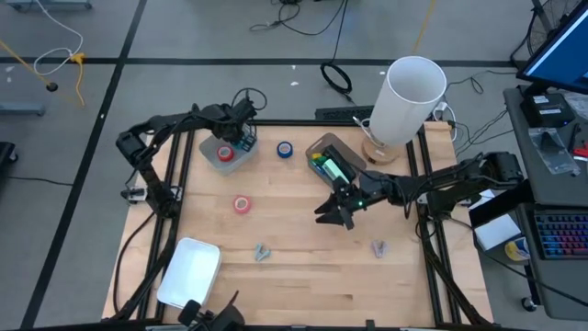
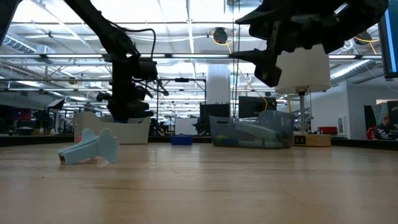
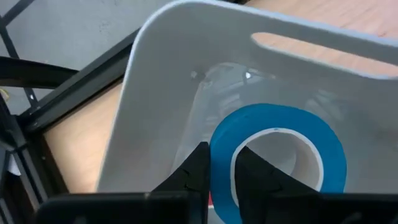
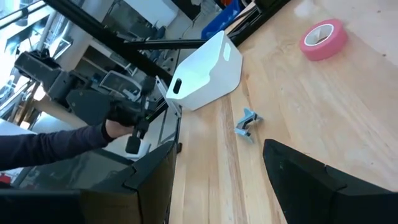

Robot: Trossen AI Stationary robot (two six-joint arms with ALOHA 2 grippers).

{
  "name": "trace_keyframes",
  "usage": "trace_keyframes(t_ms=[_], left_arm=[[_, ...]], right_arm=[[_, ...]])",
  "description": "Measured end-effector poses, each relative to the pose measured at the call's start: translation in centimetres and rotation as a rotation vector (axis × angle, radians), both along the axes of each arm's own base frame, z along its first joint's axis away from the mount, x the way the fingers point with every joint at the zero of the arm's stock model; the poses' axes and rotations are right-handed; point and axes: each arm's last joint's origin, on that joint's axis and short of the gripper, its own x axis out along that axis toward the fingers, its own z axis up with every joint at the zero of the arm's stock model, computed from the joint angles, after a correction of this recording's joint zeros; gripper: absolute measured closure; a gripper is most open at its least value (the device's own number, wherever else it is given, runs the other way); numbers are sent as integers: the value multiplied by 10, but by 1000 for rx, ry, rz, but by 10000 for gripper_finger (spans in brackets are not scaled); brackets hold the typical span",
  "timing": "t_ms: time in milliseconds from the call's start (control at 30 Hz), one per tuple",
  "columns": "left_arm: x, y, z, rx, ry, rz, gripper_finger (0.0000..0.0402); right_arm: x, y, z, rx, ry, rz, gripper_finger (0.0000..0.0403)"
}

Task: Pick and place Stapler, Stapler remover, tape
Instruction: Put the light blue tape into the gray bin, then put the pink tape into the gray bin

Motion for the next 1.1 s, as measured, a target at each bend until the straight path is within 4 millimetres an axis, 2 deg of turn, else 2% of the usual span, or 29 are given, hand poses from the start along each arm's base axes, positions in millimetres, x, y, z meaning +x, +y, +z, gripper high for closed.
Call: trace_keyframes(t_ms=[167,467,567,667,767,900,1000,1100], left_arm=[[1,0,-2,-26,-18,-9,310],[1,-1,0,-30,-31,-11,259],[0,-2,9,-41,-22,-34,242],[-2,-9,29,-40,-49,-40,233],[-1,-27,51,-47,-122,-94,234],[6,-67,79,-92,-216,-349,241],[11,-100,92,-115,-205,-593,245],[14,-128,96,-140,-155,-769,244]], right_arm=[[0,-3,0,8,3,-14,165],[0,-5,0,8,3,-18,165],[0,-5,0,8,3,-18,165],[0,-5,0,8,3,-17,165],[0,-5,0,8,3,-17,165],[0,-5,0,4,2,-16,165],[0,-5,0,1,1,-15,165],[0,-5,0,2,1,-15,165]])
